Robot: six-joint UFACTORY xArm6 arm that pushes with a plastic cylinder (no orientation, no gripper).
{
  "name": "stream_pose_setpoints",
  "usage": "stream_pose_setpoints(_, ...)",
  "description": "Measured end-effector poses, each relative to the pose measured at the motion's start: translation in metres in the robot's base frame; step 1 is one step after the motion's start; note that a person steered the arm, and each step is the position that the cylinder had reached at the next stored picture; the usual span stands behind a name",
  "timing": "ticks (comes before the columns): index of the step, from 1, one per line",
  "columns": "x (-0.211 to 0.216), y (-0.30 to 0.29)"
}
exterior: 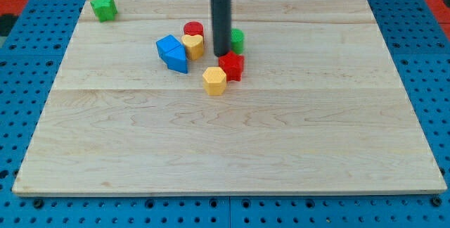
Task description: Push green circle to the top center of the board
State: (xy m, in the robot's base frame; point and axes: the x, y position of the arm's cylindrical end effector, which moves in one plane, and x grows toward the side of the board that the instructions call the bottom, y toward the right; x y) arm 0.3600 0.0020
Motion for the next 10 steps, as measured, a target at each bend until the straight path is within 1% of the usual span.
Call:
stream_pose_setpoints(1,0.007,0.018)
stream_pose_setpoints(2,-0.003,0.072)
stream_pose_setpoints(3,-0.046,0.026)
stream_pose_setpoints(4,-0.023,0.041)
stream_pose_setpoints(5,0.011,0.04)
stream_pose_setpoints(6,-0.04,0.014)
stream_pose_setpoints(7,-0.081,-0.036)
stream_pose_setpoints(8,-0.06,-0.026)
stream_pose_setpoints(10,-0.044,-0.087)
